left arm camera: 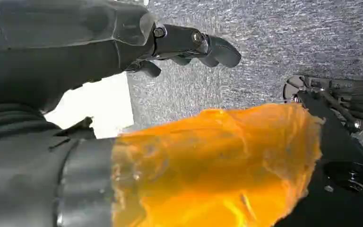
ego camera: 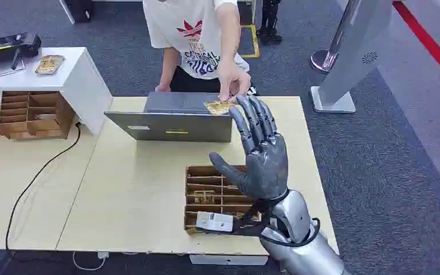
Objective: Pass the card to the sensor for recognition and then transmit it.
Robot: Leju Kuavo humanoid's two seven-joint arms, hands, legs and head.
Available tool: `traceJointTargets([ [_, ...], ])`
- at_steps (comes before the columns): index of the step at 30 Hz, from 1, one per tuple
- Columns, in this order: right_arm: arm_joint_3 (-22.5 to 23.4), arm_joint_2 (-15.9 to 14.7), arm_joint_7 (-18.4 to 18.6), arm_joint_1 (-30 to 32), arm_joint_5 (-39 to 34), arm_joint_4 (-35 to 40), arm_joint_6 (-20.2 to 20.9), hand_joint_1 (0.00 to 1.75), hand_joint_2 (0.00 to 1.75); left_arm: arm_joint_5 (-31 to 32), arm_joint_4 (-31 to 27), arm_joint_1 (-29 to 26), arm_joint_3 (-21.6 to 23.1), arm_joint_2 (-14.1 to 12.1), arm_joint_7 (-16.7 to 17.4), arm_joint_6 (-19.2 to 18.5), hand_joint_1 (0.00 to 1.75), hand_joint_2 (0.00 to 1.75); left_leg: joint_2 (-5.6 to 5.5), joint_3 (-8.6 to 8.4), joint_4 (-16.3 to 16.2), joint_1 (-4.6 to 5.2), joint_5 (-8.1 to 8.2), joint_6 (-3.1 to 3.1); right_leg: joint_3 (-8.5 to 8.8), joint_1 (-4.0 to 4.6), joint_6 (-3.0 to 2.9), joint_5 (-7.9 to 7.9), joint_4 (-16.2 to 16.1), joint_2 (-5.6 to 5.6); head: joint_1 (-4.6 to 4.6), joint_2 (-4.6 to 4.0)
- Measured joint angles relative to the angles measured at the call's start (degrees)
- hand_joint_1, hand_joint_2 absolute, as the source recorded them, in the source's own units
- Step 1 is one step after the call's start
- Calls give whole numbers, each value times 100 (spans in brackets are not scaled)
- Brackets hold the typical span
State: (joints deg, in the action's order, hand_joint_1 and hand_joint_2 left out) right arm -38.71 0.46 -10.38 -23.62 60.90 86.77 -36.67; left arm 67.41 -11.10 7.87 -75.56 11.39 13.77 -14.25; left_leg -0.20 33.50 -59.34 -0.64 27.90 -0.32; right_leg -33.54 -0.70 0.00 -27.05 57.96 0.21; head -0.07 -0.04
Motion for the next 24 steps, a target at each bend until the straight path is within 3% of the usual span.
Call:
traceJointTargets([
  [3, -2, -26, 113, -283, 445, -279, -13, 0, 175, 54, 0, 26, 70, 0, 9, -13, 0, 0, 1, -1, -2, 0, -1, 0, 0, 0, -1, 2, 0, 0, -2, 0],
  [10, -2, -50, 148, -462, 614, -529, -18, 0, 175, 70, 0, 35, 101, 0, 15, -15, 0, 0, 0, 0, -2, 0, -1, 1, -1, 0, -1, 2, 0, 0, 0, 0],
  [21, -24, -109, 522, -1139, 1326, -1191, 100, 0, 175, 186, 0, 53, 184, 0, 100, -59, 0, 0, 0, -1, -4, 0, -2, 2, 0, 0, -3, 6, 1, 0, 0, 0],
  [22, -24, -109, 540, -1177, 1339, -1252, 103, 24, 175, 186, 0, 55, 192, 0, 105, -61, 0, 0, 0, -1, -4, 0, -2, 2, 0, 0, -3, 6, 1, 0, 0, 0],
  [23, -26, -109, 555, -1210, 1361, -1315, 103, 61, 175, 188, 0, 56, 203, 0, 107, -61, 0, 0, 0, -1, -4, 0, -2, 2, 0, 0, -3, 6, 1, 1, 0, 0],
  [24, -26, -109, 557, -1232, 1374, -1359, 103, 136, 175, 188, 0, 57, 216, 0, 111, -61, 0, 0, 0, -1, -4, 0, -2, 2, 0, 0, -3, 6, 1, 1, 0, 0],
])
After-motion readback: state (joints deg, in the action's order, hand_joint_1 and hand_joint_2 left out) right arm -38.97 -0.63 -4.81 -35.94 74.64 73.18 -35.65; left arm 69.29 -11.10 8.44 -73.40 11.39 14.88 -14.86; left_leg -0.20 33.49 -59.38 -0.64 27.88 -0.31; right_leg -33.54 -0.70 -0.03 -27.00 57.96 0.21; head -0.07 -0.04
